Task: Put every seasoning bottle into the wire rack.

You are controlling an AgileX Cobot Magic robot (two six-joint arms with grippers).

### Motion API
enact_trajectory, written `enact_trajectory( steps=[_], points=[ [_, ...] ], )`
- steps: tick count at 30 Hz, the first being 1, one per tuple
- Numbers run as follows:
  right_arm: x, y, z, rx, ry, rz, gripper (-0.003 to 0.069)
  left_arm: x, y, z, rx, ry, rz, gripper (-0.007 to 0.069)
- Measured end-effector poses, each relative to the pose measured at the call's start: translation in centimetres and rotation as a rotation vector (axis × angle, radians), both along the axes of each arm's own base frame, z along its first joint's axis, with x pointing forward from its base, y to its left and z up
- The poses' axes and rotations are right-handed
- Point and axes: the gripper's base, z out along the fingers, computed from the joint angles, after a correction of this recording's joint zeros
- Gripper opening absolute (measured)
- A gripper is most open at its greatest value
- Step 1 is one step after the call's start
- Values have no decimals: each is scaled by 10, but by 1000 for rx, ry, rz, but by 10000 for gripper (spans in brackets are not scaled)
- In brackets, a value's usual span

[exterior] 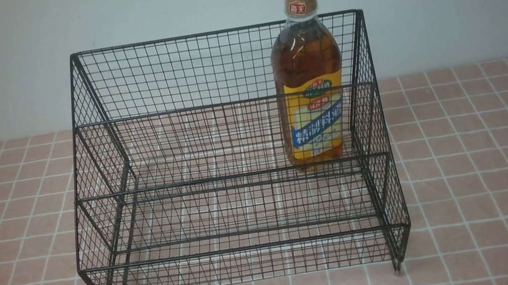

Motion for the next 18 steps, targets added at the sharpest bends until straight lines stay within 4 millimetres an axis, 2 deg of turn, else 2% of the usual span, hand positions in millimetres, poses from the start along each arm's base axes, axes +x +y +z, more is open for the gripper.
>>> enact_trajectory(
  steps=[5,11,18],
  points=[
    [-16,0,-31,15,-57,-14,-13,0,0,0,0,0,0,-7],
    [-28,2,-36,-9,-69,-11,-13,0,0,0,0,0,0,-7],
    [-24,-2,-47,-154,-18,-84,-13,0,0,0,0,0,0,-7]
  ],
)
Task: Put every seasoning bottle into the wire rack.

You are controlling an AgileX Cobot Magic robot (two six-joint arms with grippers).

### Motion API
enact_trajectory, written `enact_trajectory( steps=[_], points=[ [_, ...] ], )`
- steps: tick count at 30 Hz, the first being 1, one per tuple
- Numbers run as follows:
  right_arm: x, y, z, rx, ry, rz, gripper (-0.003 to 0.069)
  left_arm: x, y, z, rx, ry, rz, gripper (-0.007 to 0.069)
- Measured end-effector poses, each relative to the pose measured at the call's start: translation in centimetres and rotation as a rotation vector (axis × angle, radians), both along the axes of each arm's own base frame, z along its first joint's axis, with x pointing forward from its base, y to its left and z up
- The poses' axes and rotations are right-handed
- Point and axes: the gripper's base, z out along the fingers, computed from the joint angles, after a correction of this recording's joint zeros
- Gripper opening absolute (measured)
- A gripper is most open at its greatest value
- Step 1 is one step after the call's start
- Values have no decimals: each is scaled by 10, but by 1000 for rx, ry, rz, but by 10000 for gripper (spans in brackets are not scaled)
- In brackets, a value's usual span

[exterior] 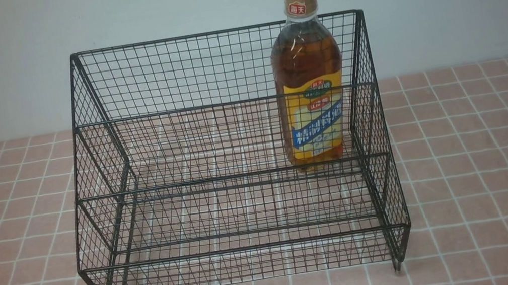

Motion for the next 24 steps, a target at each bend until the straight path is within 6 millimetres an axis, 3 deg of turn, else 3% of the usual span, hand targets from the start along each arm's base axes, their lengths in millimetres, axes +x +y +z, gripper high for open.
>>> enact_trajectory(
  steps=[6,9,21,24],
  points=[
    [17,-6,-30,-97,110,-65,-13,0,0,0,0,0,0,-7],
    [25,-8,-55,-115,166,-79,-13,0,0,0,0,0,0,-7],
    [45,-8,-200,-132,413,-17,-13,0,0,0,0,0,0,-7],
    [46,-8,-203,-128,415,-17,-13,0,0,0,0,-1,0,-7]
  ],
)
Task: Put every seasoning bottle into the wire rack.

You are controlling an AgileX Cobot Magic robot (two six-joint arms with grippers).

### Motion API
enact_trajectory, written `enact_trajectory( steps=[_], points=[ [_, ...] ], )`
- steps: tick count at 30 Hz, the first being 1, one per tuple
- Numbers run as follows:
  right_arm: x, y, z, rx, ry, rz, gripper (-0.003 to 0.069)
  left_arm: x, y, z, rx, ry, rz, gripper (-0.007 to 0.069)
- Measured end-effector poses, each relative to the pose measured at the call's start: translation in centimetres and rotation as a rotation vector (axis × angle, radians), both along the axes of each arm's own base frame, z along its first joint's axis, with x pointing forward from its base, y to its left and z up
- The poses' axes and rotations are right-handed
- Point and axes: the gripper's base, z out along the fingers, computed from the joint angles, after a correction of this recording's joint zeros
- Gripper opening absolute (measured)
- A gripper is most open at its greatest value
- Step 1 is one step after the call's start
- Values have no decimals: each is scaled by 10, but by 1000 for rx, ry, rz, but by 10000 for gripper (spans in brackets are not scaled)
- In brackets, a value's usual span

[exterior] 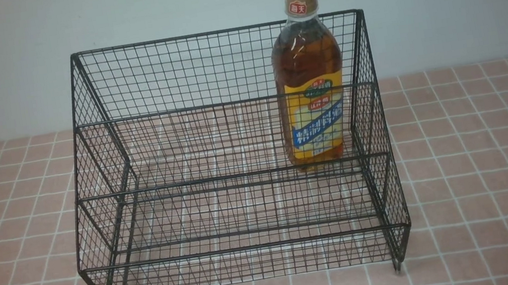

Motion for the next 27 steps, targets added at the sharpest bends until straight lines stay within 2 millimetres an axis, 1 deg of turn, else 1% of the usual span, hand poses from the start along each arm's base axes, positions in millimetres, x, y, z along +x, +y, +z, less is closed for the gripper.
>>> enact_trajectory(
  steps=[4,11,27],
  points=[
    [0,1,0,31,1,3,-13,0,0,0,0,0,0,-7],
    [0,5,0,43,3,89,-13,0,0,0,0,0,0,-7],
    [0,5,0,44,3,91,-13,0,0,0,0,0,0,-7]
  ],
)
